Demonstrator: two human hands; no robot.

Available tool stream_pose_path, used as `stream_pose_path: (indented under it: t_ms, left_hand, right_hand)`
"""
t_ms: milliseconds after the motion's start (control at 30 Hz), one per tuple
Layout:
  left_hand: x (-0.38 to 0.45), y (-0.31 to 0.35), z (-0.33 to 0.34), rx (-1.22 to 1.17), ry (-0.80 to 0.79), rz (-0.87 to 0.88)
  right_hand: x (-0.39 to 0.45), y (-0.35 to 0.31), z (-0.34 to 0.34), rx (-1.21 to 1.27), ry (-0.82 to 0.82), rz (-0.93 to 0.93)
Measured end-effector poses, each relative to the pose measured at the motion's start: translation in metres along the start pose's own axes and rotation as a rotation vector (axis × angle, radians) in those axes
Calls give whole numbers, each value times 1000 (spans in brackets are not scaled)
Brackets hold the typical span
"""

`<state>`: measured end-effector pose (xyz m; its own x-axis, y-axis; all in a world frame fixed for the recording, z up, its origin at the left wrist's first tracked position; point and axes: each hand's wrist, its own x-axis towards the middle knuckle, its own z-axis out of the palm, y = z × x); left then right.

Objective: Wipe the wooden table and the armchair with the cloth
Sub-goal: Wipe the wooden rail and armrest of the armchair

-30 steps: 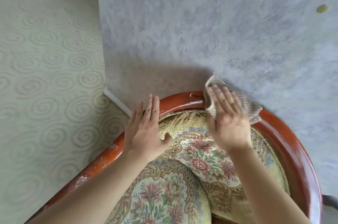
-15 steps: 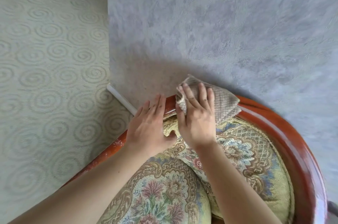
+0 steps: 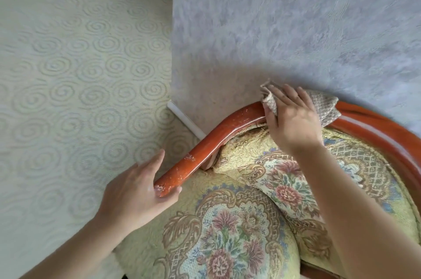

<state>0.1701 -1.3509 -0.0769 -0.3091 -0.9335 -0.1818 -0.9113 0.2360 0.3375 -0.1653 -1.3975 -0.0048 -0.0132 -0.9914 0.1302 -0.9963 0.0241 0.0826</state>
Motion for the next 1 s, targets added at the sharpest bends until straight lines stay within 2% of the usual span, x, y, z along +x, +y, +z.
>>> stream_pose_path:
  t_ms: [100,233,467,633,700,800,867,1000]
  left_hand:
    - [-32,-14,3,-5,19,-40]
    - [-55,-23,12,-19,-21,-89]
    - [-74,-35,10,-55,3,-172]
    - [-80,-41,14,-84,17,-202]
    - [-82,-43,15,-114,34,-215]
    - [-83,-44,16,-130,75,-232]
    - [-81,-44,15,-133,64,-257]
    - [-78,-46,15,-135,29,-280]
  right_hand:
    - [-1,-11,6,40,52,47]
    - [-16,-40,27,98,28,-19]
    - [-65,-131,64,213,-249,-211]
    - [-100,-185,69,397,-281,-264]
    - [-101,-182,68,330,-292,-326]
    - [-88,-156,67,65,-353,-424]
    - [-74,-133,64,-45,-355,-383]
    - [-43,-80,47,-122,-252,-242]
